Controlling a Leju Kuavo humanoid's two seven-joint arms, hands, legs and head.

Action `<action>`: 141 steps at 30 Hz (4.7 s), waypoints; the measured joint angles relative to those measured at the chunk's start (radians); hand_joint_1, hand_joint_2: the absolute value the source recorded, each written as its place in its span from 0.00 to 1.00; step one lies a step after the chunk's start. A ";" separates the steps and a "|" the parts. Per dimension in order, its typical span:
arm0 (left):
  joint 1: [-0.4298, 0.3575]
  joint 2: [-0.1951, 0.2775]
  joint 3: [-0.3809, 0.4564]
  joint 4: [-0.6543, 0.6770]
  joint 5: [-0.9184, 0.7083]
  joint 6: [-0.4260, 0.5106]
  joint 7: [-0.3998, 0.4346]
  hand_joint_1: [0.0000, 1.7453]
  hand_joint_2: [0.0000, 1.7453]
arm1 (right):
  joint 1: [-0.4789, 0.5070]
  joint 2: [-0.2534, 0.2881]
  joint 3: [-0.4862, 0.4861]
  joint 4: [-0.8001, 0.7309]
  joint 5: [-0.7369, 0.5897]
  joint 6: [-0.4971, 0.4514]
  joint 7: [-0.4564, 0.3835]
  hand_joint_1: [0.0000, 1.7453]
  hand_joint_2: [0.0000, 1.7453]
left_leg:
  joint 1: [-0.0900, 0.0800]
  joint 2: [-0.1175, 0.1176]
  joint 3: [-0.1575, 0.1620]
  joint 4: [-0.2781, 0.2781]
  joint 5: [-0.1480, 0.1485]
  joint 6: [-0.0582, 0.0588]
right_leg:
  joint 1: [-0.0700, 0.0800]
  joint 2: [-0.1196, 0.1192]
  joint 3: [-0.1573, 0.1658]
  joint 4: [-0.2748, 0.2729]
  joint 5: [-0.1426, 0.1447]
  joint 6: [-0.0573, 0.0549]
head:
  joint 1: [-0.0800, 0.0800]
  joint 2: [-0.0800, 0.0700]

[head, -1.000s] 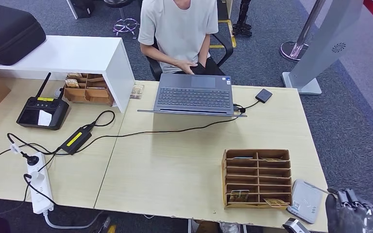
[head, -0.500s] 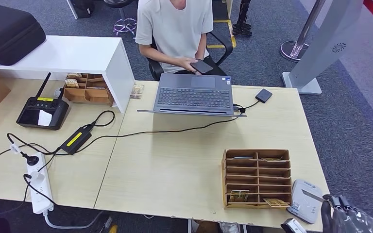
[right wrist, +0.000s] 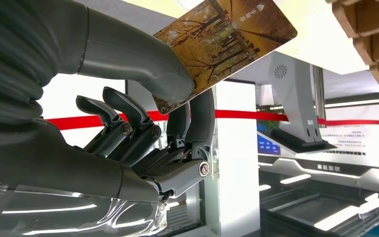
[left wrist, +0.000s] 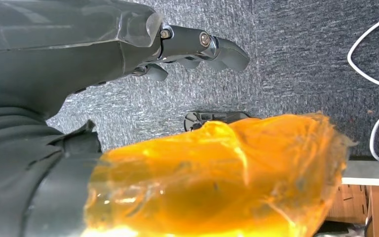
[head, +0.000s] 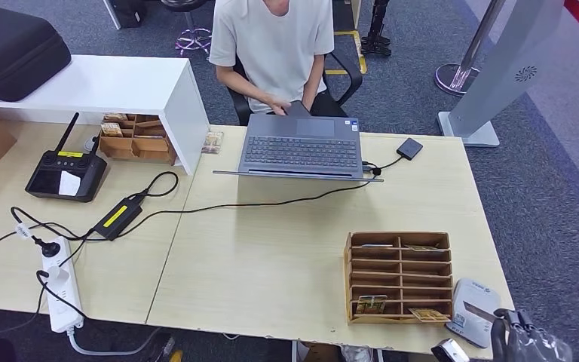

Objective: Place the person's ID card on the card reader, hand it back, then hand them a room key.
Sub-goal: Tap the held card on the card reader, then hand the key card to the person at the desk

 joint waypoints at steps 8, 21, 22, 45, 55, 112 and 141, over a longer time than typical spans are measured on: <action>-0.001 0.000 0.000 0.000 -0.011 0.000 0.004 0.00 0.00 | 0.008 -0.016 0.062 0.043 -0.002 -0.002 0.131 1.00 1.00 | 0.000 0.001 0.000 0.000 0.000 0.000 | 0.000 0.001 0.000 0.000 0.000 0.000 | 0.000 0.000; -0.002 0.000 0.000 0.000 -0.012 0.000 0.006 0.00 0.00 | 0.007 -0.016 0.069 0.065 0.002 -0.004 0.121 1.00 1.00 | 0.000 0.001 0.000 0.000 0.000 0.000 | 0.000 0.001 0.000 0.000 0.000 0.000 | 0.000 0.000; -0.002 0.000 0.000 0.000 -0.012 0.000 0.008 0.00 0.00 | 0.007 -0.016 0.071 0.072 0.002 -0.005 0.117 1.00 1.00 | 0.000 0.001 0.000 0.000 0.000 0.000 | 0.000 0.001 0.000 0.000 0.000 0.000 | 0.000 0.000; -0.025 -0.001 0.000 0.000 -0.030 0.008 0.036 0.00 0.00 | -0.089 -0.030 0.079 0.052 0.022 -0.017 0.047 1.00 1.00 | 0.000 0.002 0.002 0.000 0.000 0.000 | 0.000 0.002 0.002 0.000 0.001 0.000 | 0.000 0.000; -0.043 -0.002 -0.001 0.000 -0.030 0.012 0.053 0.00 0.00 | -0.230 -0.157 0.270 -0.060 0.099 -0.016 0.227 1.00 1.00 | 0.000 0.002 0.002 0.001 0.000 0.000 | 0.000 0.002 0.002 0.000 0.001 0.000 | 0.000 0.000; -0.078 -0.018 -0.050 0.000 -0.056 0.011 0.098 0.00 0.00 | -0.658 -0.349 0.703 0.120 0.144 -0.007 0.363 1.00 1.00 | 0.000 0.002 0.000 0.001 0.002 0.000 | 0.000 0.002 0.001 0.001 0.002 0.001 | 0.000 0.000; -0.137 -0.036 -0.100 0.000 -0.085 0.021 0.116 0.00 1.00 | -1.065 -0.167 1.001 0.579 0.147 0.074 0.477 0.00 1.00 | 0.000 0.000 0.000 0.002 0.003 -0.001 | 0.000 0.002 0.000 0.002 0.003 0.001 | 0.000 0.000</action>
